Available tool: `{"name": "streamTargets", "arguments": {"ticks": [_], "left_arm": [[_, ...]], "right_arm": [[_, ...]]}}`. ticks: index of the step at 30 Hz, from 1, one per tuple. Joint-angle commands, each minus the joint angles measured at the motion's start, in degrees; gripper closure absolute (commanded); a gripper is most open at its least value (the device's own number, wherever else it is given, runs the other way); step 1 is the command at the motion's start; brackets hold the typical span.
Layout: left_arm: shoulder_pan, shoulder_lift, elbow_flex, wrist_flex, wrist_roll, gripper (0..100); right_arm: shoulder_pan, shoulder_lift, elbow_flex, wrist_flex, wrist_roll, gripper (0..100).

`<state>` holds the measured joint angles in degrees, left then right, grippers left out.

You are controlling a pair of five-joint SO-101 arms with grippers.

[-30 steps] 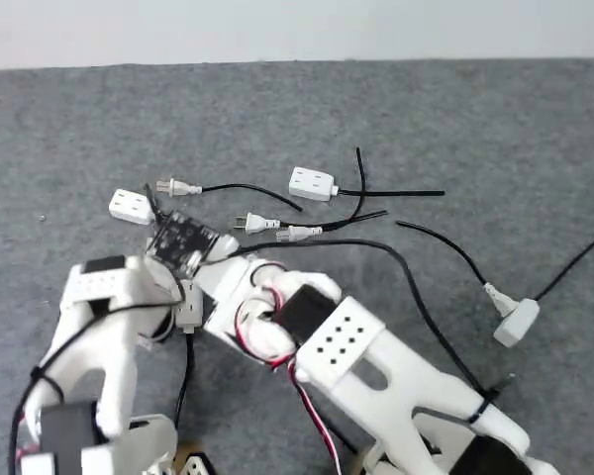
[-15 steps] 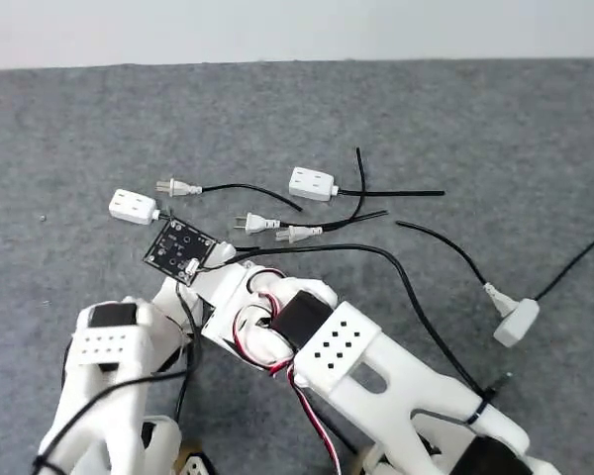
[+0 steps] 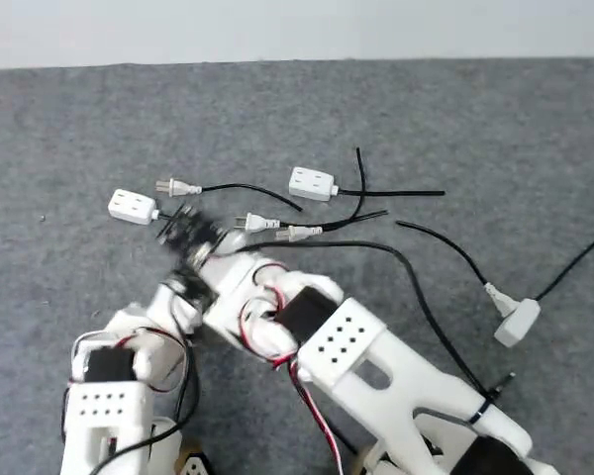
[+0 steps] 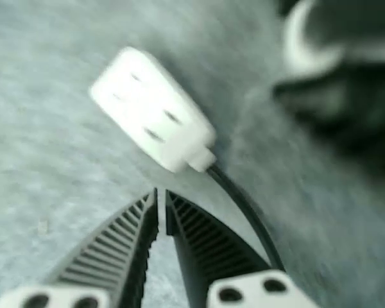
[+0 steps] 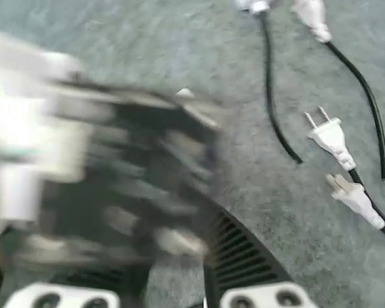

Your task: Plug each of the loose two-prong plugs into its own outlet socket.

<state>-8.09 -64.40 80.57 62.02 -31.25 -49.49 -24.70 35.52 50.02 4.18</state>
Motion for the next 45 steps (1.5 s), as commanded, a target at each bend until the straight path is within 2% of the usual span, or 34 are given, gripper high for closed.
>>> {"name": "streamTargets", "arguments": {"ticks": [1,6,10,14,19,29,34,39,45], "left_arm": [[-5.6,-7.0,-0.2,-5.0,13.8,99],[-14.4,-12.7,-0.6,-7.6,28.0,99],[-18.5,-12.4,-3.0,-7.5,32.7,99],[-20.8,-9.4,-5.1,-7.6,32.9,99],[-22.2,-5.5,-6.2,-9.7,32.9,99],[-22.2,-4.1,-6.9,-10.3,32.9,99],[-22.2,-4.1,-6.8,-10.3,32.9,99],[-22.2,-4.1,-6.8,-10.3,32.9,99],[-22.2,-4.1,-6.7,-10.3,32.8,99]], "right_arm": [[3.9,-2.0,1.8,-8.0,-10.9,99.1],[3.6,-1.3,7.9,-23.3,-20.1,99.1],[2.3,5.1,7.7,-31.9,-23.2,99.1],[2.3,14.5,3.0,-37.1,-23.9,99.1],[2.7,21.8,-2.6,-37.4,-23.9,99.1],[2.2,21.2,-3.0,-40.2,-24.2,99.1],[1.7,21.5,-2.5,-39.6,-28.8,99.1],[-1.2,21.4,-1.9,-39.6,-28.9,99.1],[-0.5,21.5,-1.1,-39.6,-28.9,99.1]]}}
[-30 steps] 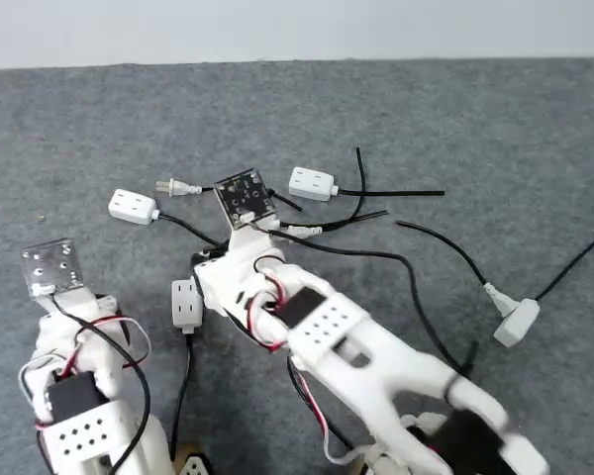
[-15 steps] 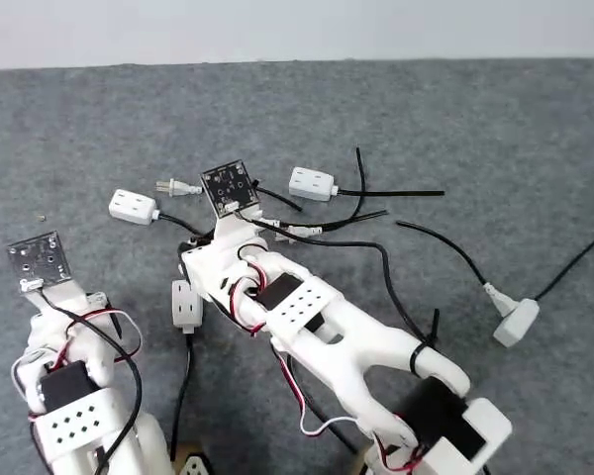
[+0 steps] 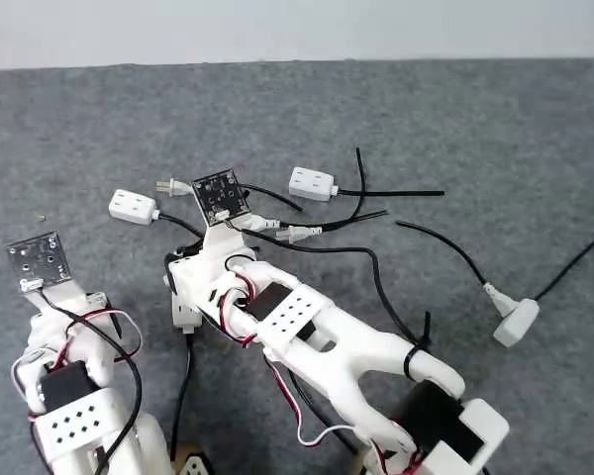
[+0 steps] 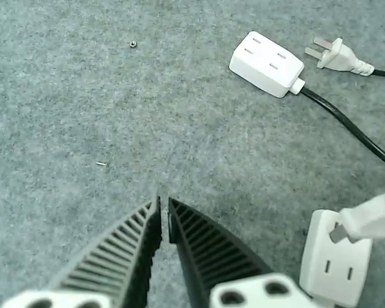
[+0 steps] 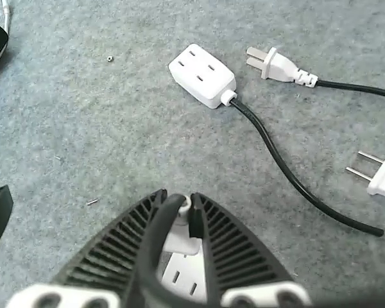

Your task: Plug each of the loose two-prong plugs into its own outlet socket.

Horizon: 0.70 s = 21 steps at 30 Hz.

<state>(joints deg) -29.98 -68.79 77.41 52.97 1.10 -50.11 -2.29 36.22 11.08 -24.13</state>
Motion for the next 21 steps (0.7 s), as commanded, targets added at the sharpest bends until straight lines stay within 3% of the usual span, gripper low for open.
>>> {"name": "streamTargets", "arguments": {"ticks": [1,7,21], "left_arm": [[-0.4,0.3,-3.6,-1.2,0.4,99],[-0.2,0.2,-2.9,-1.3,-2.9,99],[-0.1,0.2,-2.8,-1.3,-3.0,99]], "right_arm": [[0.4,-0.9,-1.8,-0.7,-0.6,99.1],[1.7,-0.8,-1.8,-0.7,-0.7,99.1],[3.6,3.4,-3.1,-0.7,-0.5,99.1]]}}
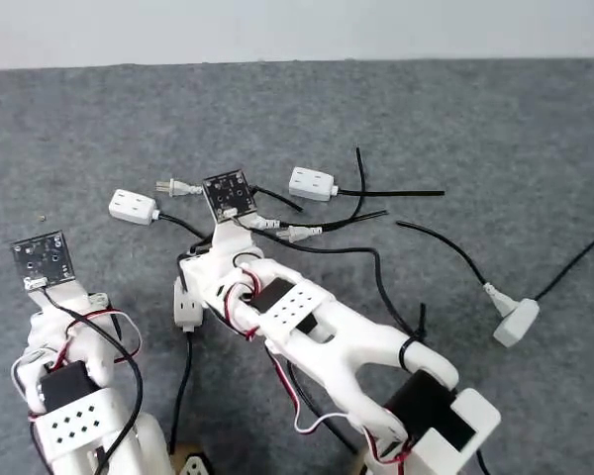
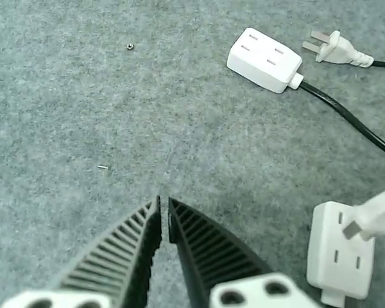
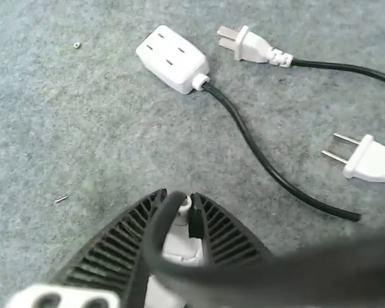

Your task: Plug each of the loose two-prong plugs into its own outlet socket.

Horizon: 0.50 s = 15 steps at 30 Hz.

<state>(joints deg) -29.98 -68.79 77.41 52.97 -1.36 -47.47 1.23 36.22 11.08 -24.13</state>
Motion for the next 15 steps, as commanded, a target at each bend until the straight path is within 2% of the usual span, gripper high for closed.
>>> {"name": "streamTargets", "arguments": {"ticks": [1,15], "left_arm": [[-0.1,0.2,-2.8,-1.3,-0.5,99],[-0.1,0.2,-2.7,-1.3,-0.6,99]], "right_arm": [[1.2,-0.1,-3.1,-0.8,-0.5,99.1],[0.1,0.0,-4.4,-1.3,-0.6,99.1]]}}
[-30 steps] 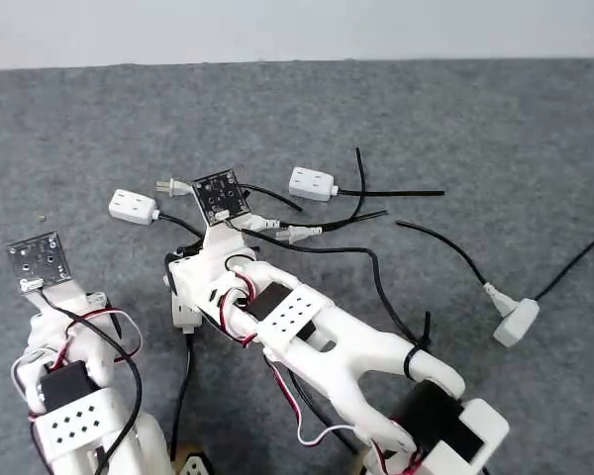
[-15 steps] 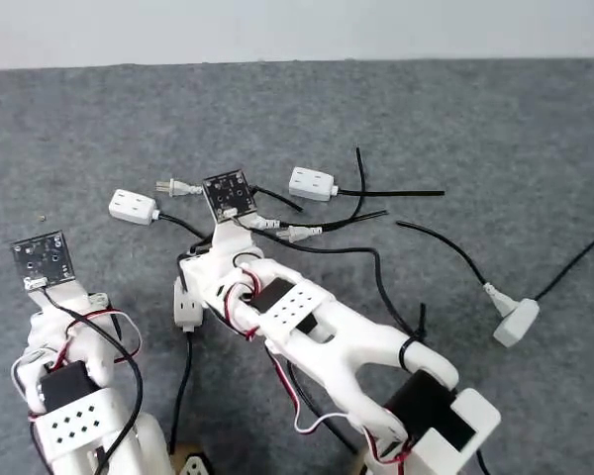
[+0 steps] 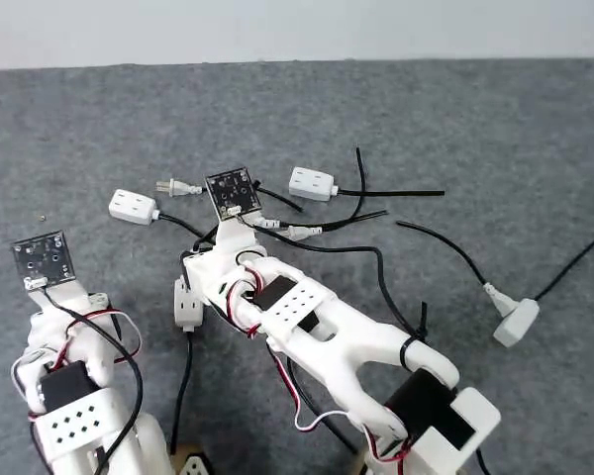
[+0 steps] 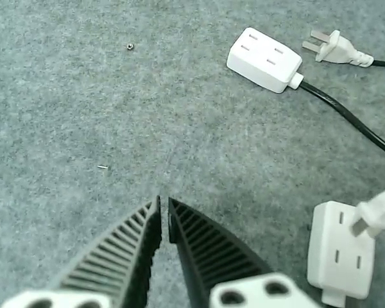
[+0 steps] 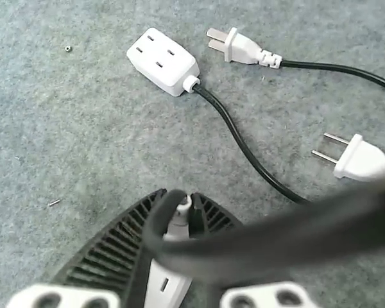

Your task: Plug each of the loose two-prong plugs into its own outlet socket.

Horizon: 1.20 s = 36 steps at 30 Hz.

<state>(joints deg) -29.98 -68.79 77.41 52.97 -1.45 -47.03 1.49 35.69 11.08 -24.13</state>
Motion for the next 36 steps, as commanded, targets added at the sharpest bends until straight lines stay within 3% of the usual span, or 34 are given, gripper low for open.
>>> {"name": "streamTargets", "arguments": {"ticks": [1,24,31,36], "left_arm": [[-0.1,0.2,-2.7,-1.3,-0.5,99],[0.0,0.2,-2.7,-1.3,-0.6,99],[0.7,0.4,-2.7,-1.1,-0.6,99],[2.9,0.4,-2.2,-0.2,-0.6,99]], "right_arm": [[-0.4,-0.3,-3.9,-1.3,-0.6,99.1],[-0.1,5.0,-9.1,-0.1,-0.7,99.1],[2.8,-5.8,-10.3,26.1,-0.4,99.1],[3.0,-7.6,-6.5,30.3,2.5,99.1]]}}
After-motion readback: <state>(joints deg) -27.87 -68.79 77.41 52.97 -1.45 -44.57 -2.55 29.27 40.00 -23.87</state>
